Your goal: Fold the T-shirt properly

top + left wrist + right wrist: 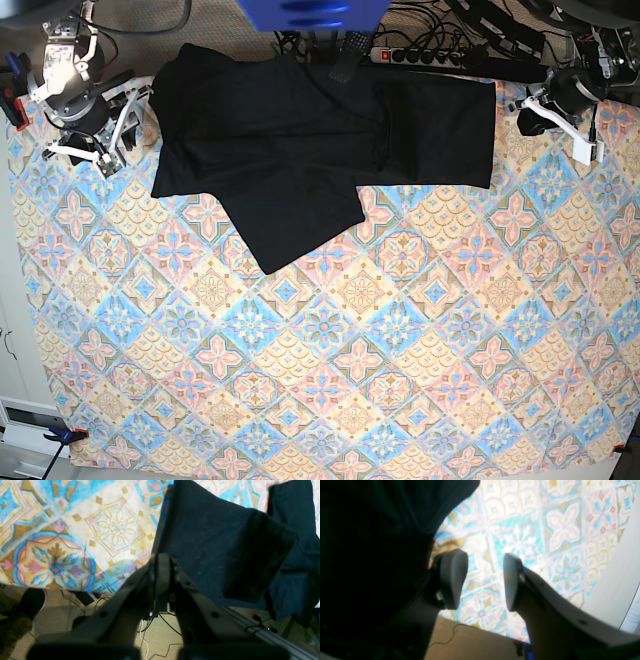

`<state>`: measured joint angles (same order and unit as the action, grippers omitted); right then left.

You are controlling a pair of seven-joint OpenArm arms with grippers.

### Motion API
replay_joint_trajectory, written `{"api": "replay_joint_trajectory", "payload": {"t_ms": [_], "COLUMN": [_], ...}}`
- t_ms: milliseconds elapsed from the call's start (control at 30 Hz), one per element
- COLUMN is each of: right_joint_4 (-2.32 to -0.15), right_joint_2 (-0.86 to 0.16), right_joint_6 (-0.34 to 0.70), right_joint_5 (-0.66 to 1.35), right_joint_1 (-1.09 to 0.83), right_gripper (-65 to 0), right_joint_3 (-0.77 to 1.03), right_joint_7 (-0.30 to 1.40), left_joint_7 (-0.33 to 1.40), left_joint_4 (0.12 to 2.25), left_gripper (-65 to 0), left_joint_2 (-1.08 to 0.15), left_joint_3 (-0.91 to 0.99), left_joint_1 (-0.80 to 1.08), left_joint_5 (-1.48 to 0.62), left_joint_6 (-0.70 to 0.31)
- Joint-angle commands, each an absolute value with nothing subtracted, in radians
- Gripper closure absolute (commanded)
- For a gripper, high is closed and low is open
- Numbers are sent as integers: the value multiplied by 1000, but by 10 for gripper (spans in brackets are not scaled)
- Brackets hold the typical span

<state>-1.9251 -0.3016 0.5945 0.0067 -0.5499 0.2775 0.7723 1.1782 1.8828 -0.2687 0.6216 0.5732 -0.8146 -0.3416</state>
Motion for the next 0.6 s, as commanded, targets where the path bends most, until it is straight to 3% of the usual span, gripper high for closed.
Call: {"api": "replay_joint_trajectory", "payload": {"t_ms": [0,567], "right_joint_4": [-1939,-1939], "right_joint_2": [-312,-311], "right_joint_6": [591,591], "right_joint_5": [15,16], "right_joint_1": [-552,-553], "right_gripper": [-261,-260], "right_joint_3": [283,283], "right_joint_7": [768,817], "left_joint_7": [1167,1168], "left_joint_4": [1899,1899], "left_gripper": [-6,-6], "left_joint_2": [-282,-280], "left_joint_3": [625,624], "left_joint_1": [576,575], "left_joint_5": [-823,-822], "left_joint_6": [-346,-346]}}
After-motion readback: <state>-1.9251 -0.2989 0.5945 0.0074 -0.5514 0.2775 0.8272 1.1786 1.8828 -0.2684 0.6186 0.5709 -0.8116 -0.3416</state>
